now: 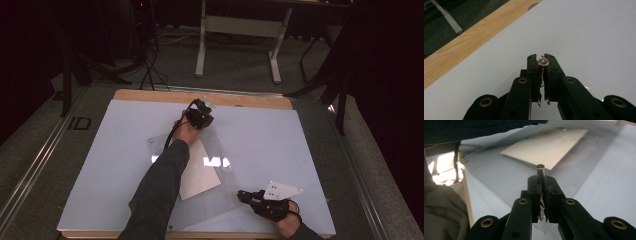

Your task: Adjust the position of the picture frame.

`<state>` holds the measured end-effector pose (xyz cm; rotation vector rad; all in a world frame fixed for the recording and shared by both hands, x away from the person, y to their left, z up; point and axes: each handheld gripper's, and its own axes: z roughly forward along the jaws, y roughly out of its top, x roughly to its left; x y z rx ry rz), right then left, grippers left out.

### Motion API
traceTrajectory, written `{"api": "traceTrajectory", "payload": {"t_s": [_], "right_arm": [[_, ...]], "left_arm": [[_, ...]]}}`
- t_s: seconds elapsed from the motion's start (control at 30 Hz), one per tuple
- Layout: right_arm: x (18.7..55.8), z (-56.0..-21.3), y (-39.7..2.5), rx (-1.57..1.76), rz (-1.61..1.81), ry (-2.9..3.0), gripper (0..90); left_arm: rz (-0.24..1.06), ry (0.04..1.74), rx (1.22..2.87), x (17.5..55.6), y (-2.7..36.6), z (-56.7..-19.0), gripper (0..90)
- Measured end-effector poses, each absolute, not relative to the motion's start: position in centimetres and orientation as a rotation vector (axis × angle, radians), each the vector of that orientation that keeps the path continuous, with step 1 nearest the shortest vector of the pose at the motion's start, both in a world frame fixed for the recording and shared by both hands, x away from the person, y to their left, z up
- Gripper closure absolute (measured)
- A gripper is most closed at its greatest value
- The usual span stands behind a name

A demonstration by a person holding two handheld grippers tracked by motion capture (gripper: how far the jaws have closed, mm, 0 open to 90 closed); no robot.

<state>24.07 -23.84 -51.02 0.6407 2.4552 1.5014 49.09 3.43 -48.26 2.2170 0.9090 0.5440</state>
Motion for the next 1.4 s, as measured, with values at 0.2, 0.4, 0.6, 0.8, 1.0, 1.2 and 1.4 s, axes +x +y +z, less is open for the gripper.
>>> {"api": "traceTrajectory", "payload": {"t_s": [0.2,0.4,0.6,0.8,1.0,1.2,1.4], "right_arm": [[25.4,-49.9,-25.2,0.709,1.479,2.373,83.5],[27.3,-48.6,-25.6,0.747,1.475,2.317,83.4],[29.9,-47.4,-26.0,0.785,1.461,2.257,82.9],[32.1,-46.5,-26.3,0.822,1.447,2.201,82.6],[34.8,-46.4,-26.2,0.862,1.420,2.201,82.6],[37.5,-46.9,-25.9,0.916,1.385,2.203,82.6],[40.8,-48.1,-24.8,0.985,1.323,2.235,82.9]], "left_arm": [[0.552,0.952,2.172,48.5,6.4,-47.1,84.6],[0.562,1.016,2.131,48.1,9.1,-46.2,84.9],[0.547,1.039,2.104,47.5,11.7,-45.2,85.3],[0.511,1.051,2.086,46.9,13.7,-45.2,85.4],[0.465,1.067,2.102,46.1,15.6,-46.3,85.4],[0.439,1.053,2.151,45.0,16.7,-47.1,85.3],[0.431,1.064,2.178,43.3,18.2,-48.2,85.2]]}}
